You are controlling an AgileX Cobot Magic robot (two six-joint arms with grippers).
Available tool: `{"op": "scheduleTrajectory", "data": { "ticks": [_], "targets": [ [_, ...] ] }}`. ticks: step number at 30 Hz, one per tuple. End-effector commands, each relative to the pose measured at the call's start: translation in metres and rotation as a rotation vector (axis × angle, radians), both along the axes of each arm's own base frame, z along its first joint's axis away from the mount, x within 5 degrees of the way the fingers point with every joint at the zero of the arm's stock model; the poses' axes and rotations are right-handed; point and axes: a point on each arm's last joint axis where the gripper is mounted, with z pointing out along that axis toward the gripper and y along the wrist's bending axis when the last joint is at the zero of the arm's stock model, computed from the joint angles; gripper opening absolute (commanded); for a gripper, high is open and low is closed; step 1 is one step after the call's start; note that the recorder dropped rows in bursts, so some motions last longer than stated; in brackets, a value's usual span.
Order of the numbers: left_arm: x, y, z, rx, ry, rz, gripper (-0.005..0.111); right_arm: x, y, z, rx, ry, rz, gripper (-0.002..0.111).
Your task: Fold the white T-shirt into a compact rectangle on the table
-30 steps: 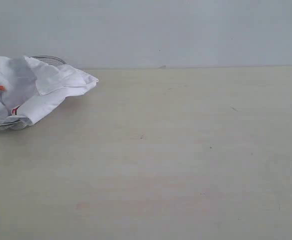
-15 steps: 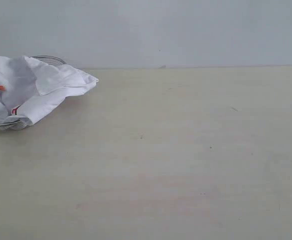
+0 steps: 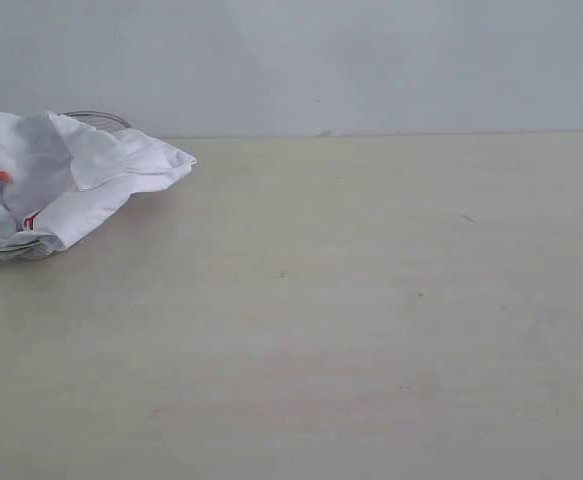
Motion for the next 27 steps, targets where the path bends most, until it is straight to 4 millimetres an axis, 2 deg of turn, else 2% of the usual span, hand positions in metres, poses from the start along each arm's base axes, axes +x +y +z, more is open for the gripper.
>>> {"op": "scheduleTrajectory", "data": {
  "ticks": [1,4,5,8,11,14,19,23,27],
  "targets": [
    [0.001,-0.002,0.012,-0.277,-0.105,0.015,0.004,0.0,0.0,0.001,-0.003,-0.013,-0.006,0.0],
    [0.001,0.003,0.029,-0.507,-0.273,0.05,0.004,0.0,0.0,0.001,-0.003,-0.013,-0.006,0.0],
    [0.001,0.004,0.03,-0.546,-0.287,0.057,0.004,0.0,0.0,0.001,-0.003,-0.013,-0.006,0.0],
    [-0.002,0.001,0.051,-0.577,-0.274,0.022,0.004,0.0,0.0,0.001,-0.003,-0.013,-0.006,0.0],
    [0.005,-0.002,0.064,-0.564,-0.197,0.018,0.004,0.0,0.0,0.001,-0.003,-0.013,-0.006,0.0],
    [0.02,-0.005,0.079,-0.572,-0.113,0.033,0.004,0.0,0.0,0.001,-0.003,-0.013,-0.006,0.0],
    [0.059,-0.019,0.096,-0.501,0.219,0.002,0.004,0.0,0.0,0.001,-0.003,-0.013,-0.006,0.0],
    [0.096,-0.029,0.09,-0.429,0.492,-0.026,0.004,0.0,0.0,0.001,-0.003,-0.013,-0.006,0.0],
    [0.126,-0.032,0.062,-0.394,0.664,0.008,0.004,0.0,0.0,0.001,-0.003,-0.013,-0.006,0.0]
  ]
}}
